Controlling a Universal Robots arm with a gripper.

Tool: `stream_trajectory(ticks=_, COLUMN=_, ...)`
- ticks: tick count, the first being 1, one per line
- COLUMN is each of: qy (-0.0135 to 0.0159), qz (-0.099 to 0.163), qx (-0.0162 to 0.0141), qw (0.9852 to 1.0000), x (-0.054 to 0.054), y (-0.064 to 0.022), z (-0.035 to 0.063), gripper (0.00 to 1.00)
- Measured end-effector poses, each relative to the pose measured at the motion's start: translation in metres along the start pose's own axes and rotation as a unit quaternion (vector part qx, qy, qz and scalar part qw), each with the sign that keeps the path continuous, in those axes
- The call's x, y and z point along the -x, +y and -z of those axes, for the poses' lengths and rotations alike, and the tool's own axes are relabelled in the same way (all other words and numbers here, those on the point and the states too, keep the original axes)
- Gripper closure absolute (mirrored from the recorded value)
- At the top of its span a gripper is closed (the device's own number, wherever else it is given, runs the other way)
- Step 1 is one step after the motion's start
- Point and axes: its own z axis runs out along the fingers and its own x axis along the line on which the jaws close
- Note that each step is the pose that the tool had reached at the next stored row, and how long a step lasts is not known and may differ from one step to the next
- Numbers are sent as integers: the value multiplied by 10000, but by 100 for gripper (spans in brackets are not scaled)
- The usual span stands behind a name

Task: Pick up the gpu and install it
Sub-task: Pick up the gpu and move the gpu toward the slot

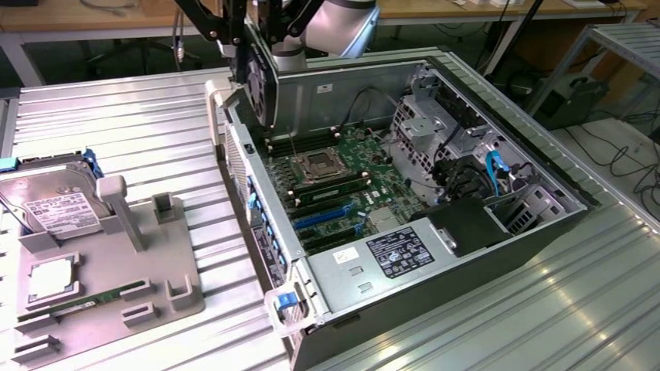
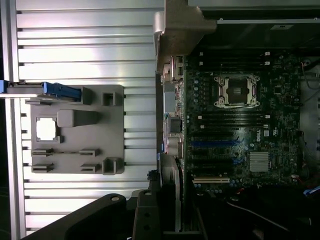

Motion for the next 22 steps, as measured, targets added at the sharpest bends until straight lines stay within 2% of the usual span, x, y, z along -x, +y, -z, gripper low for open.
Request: stream_trajectory(ticks=22, qy=0, qz=0, qx=-1, qw=10000, x=152, y=2, z=-1, gripper=72)
